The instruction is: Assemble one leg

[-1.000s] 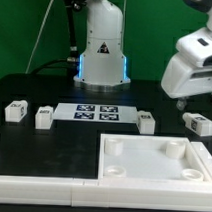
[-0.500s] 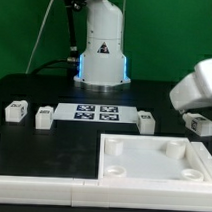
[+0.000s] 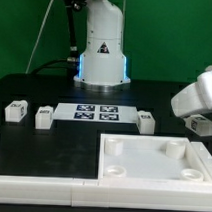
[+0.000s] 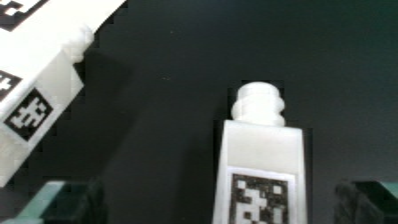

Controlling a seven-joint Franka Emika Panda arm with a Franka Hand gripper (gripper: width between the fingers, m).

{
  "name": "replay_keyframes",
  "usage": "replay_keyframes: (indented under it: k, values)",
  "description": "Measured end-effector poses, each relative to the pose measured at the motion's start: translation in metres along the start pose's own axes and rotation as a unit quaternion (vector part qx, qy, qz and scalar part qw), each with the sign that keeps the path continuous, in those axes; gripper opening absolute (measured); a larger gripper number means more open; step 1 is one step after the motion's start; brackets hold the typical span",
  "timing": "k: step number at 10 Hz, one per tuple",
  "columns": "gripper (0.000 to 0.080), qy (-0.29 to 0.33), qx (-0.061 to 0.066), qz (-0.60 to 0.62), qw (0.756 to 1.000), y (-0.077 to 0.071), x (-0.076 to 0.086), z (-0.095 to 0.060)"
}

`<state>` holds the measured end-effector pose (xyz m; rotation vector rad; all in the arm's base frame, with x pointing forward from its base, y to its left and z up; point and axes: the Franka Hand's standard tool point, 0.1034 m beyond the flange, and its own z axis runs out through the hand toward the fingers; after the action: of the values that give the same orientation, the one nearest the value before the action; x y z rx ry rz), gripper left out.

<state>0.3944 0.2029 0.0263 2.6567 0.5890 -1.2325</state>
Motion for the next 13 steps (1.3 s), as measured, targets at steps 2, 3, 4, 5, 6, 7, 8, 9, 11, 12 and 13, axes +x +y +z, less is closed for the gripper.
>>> replay_keyframes:
  k: [2,3,4,5,6,7,8,9,11,12,13]
  values:
    - [0.0649,0.001,0.001,-0.002,1.0,-0.002,0.005,0.008]
    - [0.0649,-0.001,0.001,-0.003,1.0,-0.004,0.007,0.012]
    - [0.0649,-0.003,0.002,-0.004,1.0,-0.004,0.008,0.014]
    - [0.0649,-0.002,0.002,-0.004,1.0,-0.004,0.009,0.015]
    - [0.0636,-0.001,0.002,-0.004,1.0,-0.005,0.009,0.015]
    - [0.0636,-0.001,0.002,-0.005,1.0,-0.005,0.009,0.016]
    - [0.0468,-0.001,0.002,-0.005,1.0,-0.005,0.009,0.016]
    - [0.0286,-0.001,0.002,-0.005,1.0,-0.005,0.009,0.016]
    - [0.0285,-0.001,0.002,-0.005,1.0,-0.005,0.009,0.016]
    - [0.0285,-0.001,0.002,-0.005,1.0,-0.005,0.009,0.016]
    - [0.0285,-0.001,0.002,-0.005,1.0,-0.005,0.009,0.016]
